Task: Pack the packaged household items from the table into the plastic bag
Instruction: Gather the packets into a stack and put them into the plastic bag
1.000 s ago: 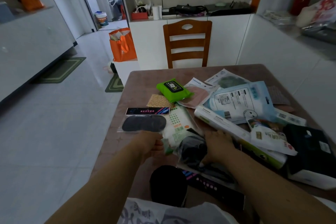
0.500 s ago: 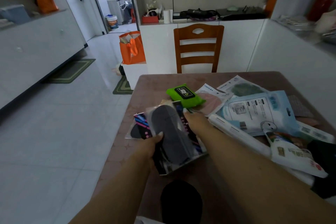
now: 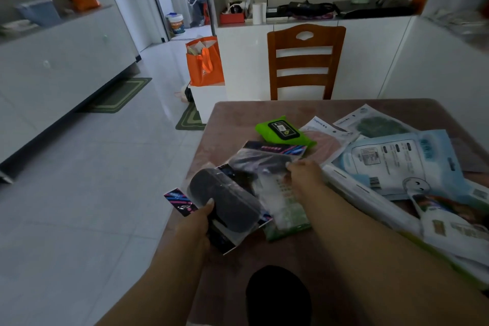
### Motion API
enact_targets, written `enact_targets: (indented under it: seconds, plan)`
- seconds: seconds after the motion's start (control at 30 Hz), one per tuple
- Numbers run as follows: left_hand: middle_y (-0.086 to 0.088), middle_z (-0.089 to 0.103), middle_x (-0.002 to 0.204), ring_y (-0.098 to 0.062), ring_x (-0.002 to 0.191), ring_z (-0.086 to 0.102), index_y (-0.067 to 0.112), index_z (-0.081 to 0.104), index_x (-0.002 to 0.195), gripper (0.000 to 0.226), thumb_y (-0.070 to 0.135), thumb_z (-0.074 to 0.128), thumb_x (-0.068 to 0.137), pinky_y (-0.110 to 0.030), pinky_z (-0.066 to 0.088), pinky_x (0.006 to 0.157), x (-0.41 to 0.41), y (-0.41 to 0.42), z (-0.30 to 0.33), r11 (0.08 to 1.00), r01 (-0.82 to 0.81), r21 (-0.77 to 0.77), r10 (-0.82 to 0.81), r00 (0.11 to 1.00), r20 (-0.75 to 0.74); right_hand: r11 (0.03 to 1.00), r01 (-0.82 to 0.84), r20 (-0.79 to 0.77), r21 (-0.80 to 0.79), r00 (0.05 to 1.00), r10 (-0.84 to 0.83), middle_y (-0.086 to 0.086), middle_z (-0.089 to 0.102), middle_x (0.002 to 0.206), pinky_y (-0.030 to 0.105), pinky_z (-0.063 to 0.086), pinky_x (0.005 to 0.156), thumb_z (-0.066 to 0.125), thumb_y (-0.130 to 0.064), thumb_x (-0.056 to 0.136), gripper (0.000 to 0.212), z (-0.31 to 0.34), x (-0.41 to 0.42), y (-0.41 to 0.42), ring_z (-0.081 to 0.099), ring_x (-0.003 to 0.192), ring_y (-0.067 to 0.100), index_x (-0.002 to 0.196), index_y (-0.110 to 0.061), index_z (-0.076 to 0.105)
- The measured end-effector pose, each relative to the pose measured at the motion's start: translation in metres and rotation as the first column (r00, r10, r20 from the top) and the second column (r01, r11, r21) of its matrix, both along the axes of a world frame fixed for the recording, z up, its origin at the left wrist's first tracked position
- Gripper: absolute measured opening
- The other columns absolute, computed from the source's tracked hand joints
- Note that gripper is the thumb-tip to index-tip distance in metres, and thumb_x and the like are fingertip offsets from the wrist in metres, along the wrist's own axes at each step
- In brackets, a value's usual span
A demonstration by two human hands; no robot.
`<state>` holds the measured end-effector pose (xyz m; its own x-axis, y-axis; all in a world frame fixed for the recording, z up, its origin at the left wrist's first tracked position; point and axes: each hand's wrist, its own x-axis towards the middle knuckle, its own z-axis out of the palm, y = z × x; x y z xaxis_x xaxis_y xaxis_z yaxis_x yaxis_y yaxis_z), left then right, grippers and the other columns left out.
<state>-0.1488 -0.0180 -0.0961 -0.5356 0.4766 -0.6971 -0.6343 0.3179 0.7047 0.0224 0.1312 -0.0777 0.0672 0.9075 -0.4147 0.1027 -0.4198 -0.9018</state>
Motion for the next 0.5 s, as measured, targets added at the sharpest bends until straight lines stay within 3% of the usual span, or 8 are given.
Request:
enact_targets:
  seconds: [0.07, 0.1, 0.17, 0.3, 0.33, 0.4, 0.43, 0.5]
  plan:
    - [-0.023, 0.062, 0.124, -0.041, 0.111, 0.059, -0.003, 0.057, 0.117, 0.04, 0.023, 0.067, 0.087, -0.053, 0.048, 0.09, 0.007, 0.002, 0.0, 1.0, 0.017, -0.006, -0.016, 1.0, 0.027, 0.972, 0.219, -0.351, -0.086, 0.906, -0.235, 0.014, 0.058, 0.101, 0.038, 0.059, 0.065, 0.061, 0.0, 0.085, 0.021, 0.013, 0.013, -0.009, 0.062, 0.081, 0.024, 0.102, -0.007, 0.053]
    - [-0.024, 0.061, 0.125, -0.041, 0.112, 0.058, -0.004, 0.057, 0.119, 0.041, 0.025, 0.064, 0.089, -0.052, 0.047, 0.088, 0.012, 0.004, 0.002, 1.0, 0.023, 0.004, -0.023, 0.999, 0.044, 0.967, 0.233, -0.431, -0.105, 0.865, -0.255, 0.011, 0.053, 0.1, 0.033, 0.057, 0.06, 0.061, 0.004, 0.084, 0.024, 0.019, 0.015, -0.019, 0.061, 0.084, 0.024, 0.1, -0.01, 0.049]
    - [-0.024, 0.064, 0.118, -0.041, 0.106, 0.061, -0.002, 0.059, 0.12, 0.049, 0.037, 0.058, 0.091, -0.053, 0.048, 0.085, 0.024, 0.009, 0.007, 0.997, 0.021, 0.071, -0.028, 0.995, 0.101, 0.983, 0.15, -0.432, -0.105, 0.884, -0.181, 0.009, 0.05, 0.097, 0.033, 0.057, 0.059, 0.061, 0.008, 0.083, 0.027, 0.026, 0.014, -0.045, 0.06, 0.089, 0.027, 0.092, -0.014, 0.047]
    - [-0.015, 0.062, 0.124, -0.04, 0.119, 0.055, 0.011, 0.059, 0.127, 0.067, 0.062, 0.043, 0.087, -0.055, 0.039, 0.103, 0.04, 0.019, 0.011, 0.968, 0.002, 0.251, -0.082, 0.948, 0.308, 0.989, -0.112, -0.191, -0.101, 0.977, 0.091, 0.015, 0.057, 0.09, 0.045, 0.06, 0.066, 0.064, 0.006, 0.081, 0.024, 0.018, 0.019, -0.095, 0.066, 0.08, 0.033, 0.078, -0.012, 0.049]
    - [-0.015, 0.061, 0.12, -0.039, 0.119, 0.054, 0.008, 0.059, 0.123, 0.062, 0.057, 0.043, 0.089, -0.052, 0.04, 0.102, 0.044, 0.021, 0.011, 0.967, 0.043, 0.251, -0.12, 0.947, 0.299, 0.971, -0.213, -0.14, -0.107, 0.97, 0.197, 0.015, 0.061, 0.084, 0.039, 0.06, 0.058, 0.066, 0.0, 0.082, 0.019, 0.017, 0.021, -0.1, 0.068, 0.068, 0.029, 0.078, -0.012, 0.051]
    - [-0.019, 0.061, 0.101, -0.036, 0.098, 0.059, -0.002, 0.061, 0.099, 0.039, 0.034, 0.048, 0.097, -0.048, 0.046, 0.088, 0.056, 0.022, 0.016, 0.967, 0.19, 0.172, -0.222, 0.956, 0.193, 0.922, -0.383, 0.075, -0.049, 0.919, 0.386, 0.008, 0.064, 0.064, 0.024, 0.048, 0.043, 0.065, -0.026, 0.084, 0.017, 0.02, 0.029, -0.1, 0.062, 0.046, 0.019, 0.076, -0.014, 0.056]
    - [-0.018, 0.06, 0.094, -0.035, 0.087, 0.058, -0.005, 0.059, 0.092, 0.028, 0.021, 0.05, 0.097, -0.048, 0.046, 0.082, 0.06, 0.023, 0.017, 0.966, 0.238, 0.102, -0.249, 0.961, 0.121, 0.911, -0.412, 0.262, 0.008, 0.88, 0.396, 0.005, 0.065, 0.064, 0.022, 0.043, 0.046, 0.06, -0.04, 0.084, 0.026, 0.023, 0.035, -0.093, 0.06, 0.048, 0.018, 0.075, -0.015, 0.057]
    - [-0.018, 0.06, 0.102, -0.034, 0.09, 0.056, -0.008, 0.056, 0.103, 0.017, 0.007, 0.053, 0.095, -0.051, 0.045, 0.089, 0.063, 0.026, 0.016, 0.96, 0.278, 0.023, -0.279, 0.959, 0.054, 0.926, -0.347, 0.518, 0.15, 0.825, 0.225, 0.004, 0.062, 0.076, 0.027, 0.038, 0.061, 0.047, -0.048, 0.086, 0.029, 0.032, 0.051, -0.069, 0.056, 0.067, 0.018, 0.079, -0.021, 0.054]
